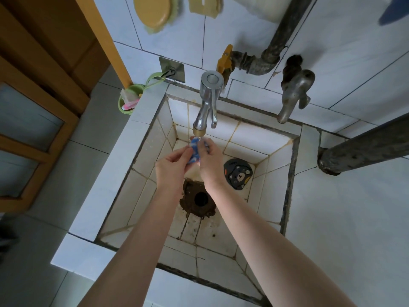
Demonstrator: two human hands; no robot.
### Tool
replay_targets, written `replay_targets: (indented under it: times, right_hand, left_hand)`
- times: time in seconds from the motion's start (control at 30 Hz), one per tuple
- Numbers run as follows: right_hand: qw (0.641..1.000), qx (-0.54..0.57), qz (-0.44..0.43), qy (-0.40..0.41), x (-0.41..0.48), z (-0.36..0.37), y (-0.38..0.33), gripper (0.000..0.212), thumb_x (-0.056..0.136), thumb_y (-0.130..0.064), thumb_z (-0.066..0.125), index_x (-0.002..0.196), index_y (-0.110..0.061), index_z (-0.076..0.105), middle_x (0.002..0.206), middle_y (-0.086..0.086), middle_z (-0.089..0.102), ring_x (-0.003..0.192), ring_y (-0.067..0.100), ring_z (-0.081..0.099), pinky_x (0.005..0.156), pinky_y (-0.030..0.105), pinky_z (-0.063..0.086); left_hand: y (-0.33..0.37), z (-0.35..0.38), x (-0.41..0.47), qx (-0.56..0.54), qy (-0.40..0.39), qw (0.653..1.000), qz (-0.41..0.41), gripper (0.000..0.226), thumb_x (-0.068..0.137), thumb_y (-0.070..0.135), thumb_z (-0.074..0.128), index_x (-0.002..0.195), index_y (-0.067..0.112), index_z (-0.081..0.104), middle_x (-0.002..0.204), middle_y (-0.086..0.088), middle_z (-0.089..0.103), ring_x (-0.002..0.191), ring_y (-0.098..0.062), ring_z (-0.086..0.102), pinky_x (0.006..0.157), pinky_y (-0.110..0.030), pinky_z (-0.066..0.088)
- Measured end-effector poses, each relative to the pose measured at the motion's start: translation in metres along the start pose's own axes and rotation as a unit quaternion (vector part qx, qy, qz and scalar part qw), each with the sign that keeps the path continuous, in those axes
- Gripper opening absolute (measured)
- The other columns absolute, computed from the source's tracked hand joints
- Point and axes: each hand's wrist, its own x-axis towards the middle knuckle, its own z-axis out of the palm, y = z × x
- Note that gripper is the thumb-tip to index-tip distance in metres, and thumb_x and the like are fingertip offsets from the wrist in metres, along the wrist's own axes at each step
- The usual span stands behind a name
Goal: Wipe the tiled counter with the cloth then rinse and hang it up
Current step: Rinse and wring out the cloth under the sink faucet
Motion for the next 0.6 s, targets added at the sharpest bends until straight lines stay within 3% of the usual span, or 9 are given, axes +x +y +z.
replay_targets:
  times: [0.13,0.3,0.4,0.47,0.53,0.6]
  right_hand:
    - [1.0,-0.003,0.016,0.015,0.004,-0.003,-0.005,0.027,0.098,-0.019,0.044,0.111,-0.002,0.062,0.096,0.006,0.065,0.083,0.013,0.062,0.073,0.017,0.052]
    - [0.994,0.043,0.031,-0.096,-0.011,-0.006,-0.008,0.022,0.099,-0.018,0.044,0.106,-0.024,0.063,0.105,-0.013,0.064,0.105,0.006,0.058,0.096,0.023,0.045]
    - [0.999,0.013,0.0,-0.052,-0.009,-0.007,-0.008,0.021,0.099,-0.02,0.044,0.105,-0.015,0.063,0.095,-0.002,0.063,0.088,0.006,0.06,0.079,0.019,0.05]
    - [1.0,-0.006,0.019,-0.015,-0.002,-0.008,-0.008,0.023,0.099,-0.023,0.043,0.1,-0.011,0.063,0.088,0.0,0.064,0.083,0.014,0.061,0.078,0.03,0.051]
    - [0.998,-0.031,0.05,0.009,0.004,-0.008,-0.008,0.026,0.099,-0.028,0.042,0.097,-0.012,0.062,0.089,0.003,0.065,0.088,0.022,0.063,0.086,0.039,0.051]
    - [0.996,-0.083,0.034,0.008,0.005,-0.008,-0.006,0.033,0.098,-0.036,0.041,0.111,-0.013,0.061,0.113,0.006,0.062,0.111,0.022,0.056,0.102,0.042,0.044]
  left_hand:
    - [0.001,0.0,0.001,0.012,0.018,1.0,-0.003,0.018,0.081,0.005,0.068,0.098,0.01,0.07,0.096,-0.005,0.072,0.087,-0.014,0.07,0.076,-0.022,0.056]
    - [0.001,0.003,0.0,0.005,0.026,0.999,0.02,0.026,0.085,0.004,0.064,0.11,0.01,0.067,0.095,-0.001,0.072,0.085,-0.01,0.07,0.074,-0.017,0.055]
    - [-0.002,0.005,-0.003,0.066,0.001,0.997,0.041,0.023,0.084,0.009,0.066,0.107,0.011,0.069,0.092,0.001,0.072,0.086,-0.01,0.069,0.077,-0.021,0.055]
    - [-0.001,0.004,-0.004,0.106,-0.003,0.993,0.054,0.022,0.082,0.011,0.069,0.104,0.012,0.07,0.091,0.001,0.072,0.084,-0.009,0.069,0.077,-0.02,0.055]
    - [0.0,0.004,-0.005,0.117,-0.002,0.991,0.063,0.022,0.082,0.009,0.068,0.104,0.012,0.07,0.09,0.003,0.072,0.081,-0.007,0.069,0.073,-0.018,0.055]
    - [0.003,0.004,-0.005,0.094,0.009,0.994,0.06,0.022,0.083,0.007,0.067,0.105,0.011,0.069,0.091,0.001,0.072,0.082,-0.009,0.07,0.072,-0.019,0.056]
